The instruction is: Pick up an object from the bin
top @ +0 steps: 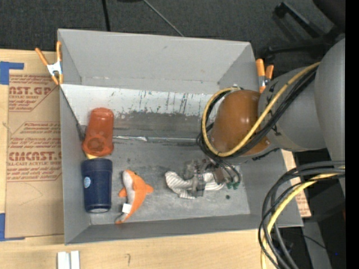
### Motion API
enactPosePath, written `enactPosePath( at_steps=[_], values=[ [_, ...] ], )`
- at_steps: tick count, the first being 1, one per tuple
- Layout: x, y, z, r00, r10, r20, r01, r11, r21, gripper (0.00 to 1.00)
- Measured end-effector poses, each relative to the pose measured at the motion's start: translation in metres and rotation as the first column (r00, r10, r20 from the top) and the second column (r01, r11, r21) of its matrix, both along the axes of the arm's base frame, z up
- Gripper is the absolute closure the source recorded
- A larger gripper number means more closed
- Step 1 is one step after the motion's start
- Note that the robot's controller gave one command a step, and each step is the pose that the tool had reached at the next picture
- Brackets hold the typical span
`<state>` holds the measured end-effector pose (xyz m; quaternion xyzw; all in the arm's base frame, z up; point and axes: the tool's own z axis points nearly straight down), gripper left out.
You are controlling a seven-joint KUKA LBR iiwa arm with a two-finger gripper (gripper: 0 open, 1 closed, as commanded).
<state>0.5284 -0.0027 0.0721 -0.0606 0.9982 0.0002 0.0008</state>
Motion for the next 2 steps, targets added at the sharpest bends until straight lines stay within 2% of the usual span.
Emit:
enactPosePath(
  at_steps=[1, 2],
  values=[
    [0.0, 0.0, 0.0, 1.0, 0.0, 0.0, 0.0, 1.0, 0.0, 1.0],
    [0.021, 0.006, 0.197, 1.0, -0.007, 0.01, 0.007, 1.0, -0.001, 1.0]
  ],
)
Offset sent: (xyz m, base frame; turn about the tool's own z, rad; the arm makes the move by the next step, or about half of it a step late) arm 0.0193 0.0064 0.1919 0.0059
